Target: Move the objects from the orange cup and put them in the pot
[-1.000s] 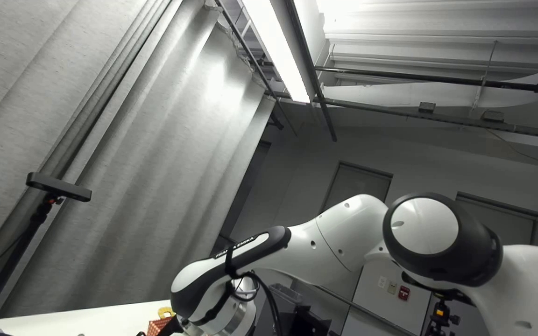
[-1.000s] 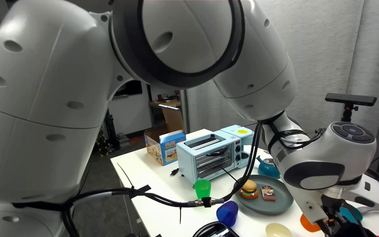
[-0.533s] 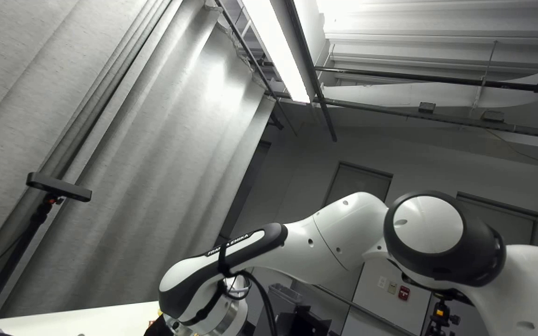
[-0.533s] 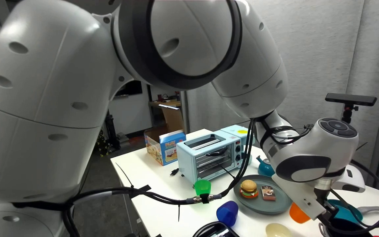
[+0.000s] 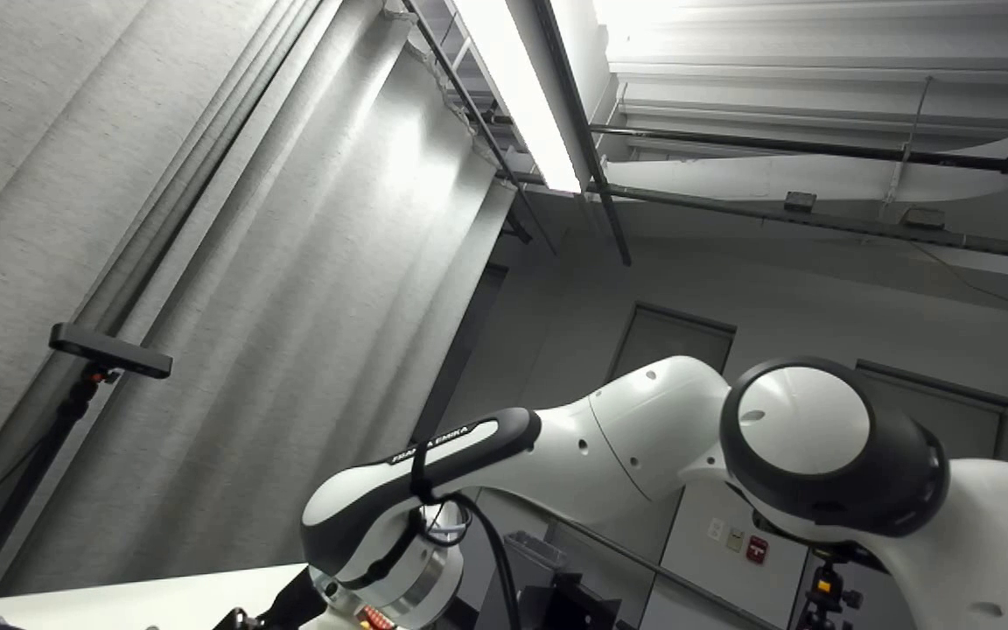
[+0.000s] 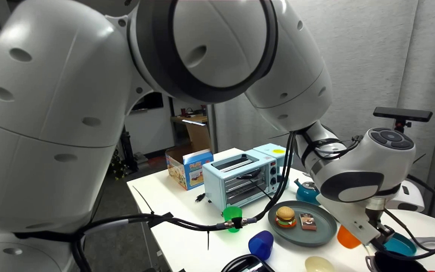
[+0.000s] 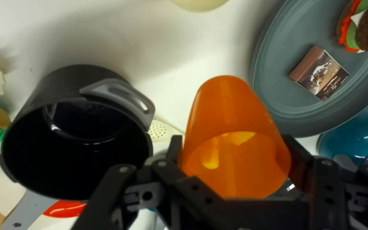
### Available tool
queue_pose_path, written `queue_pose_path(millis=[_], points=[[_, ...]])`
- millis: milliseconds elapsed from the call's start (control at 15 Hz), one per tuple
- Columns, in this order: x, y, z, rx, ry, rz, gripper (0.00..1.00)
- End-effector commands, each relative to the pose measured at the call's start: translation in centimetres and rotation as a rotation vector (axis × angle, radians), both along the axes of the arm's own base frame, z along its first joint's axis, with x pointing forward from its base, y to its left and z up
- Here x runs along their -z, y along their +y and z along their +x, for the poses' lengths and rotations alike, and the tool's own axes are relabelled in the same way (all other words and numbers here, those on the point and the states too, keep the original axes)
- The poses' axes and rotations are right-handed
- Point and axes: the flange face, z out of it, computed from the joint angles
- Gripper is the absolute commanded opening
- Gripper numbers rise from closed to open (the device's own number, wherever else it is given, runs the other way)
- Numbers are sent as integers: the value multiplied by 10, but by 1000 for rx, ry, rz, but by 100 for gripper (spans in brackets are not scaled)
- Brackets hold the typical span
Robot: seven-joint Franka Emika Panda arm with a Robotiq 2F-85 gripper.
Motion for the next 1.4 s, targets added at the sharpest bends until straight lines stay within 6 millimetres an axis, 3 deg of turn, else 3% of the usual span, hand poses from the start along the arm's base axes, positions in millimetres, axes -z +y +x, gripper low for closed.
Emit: queue_pose_path(millis=[0,333,867,1333], points=[[-17,-24,2,37,6,19,51],[-19,-56,-4,111,46,75,51],[9,-85,-19,290,152,371,51],[4,-114,-10,395,123,500,51]])
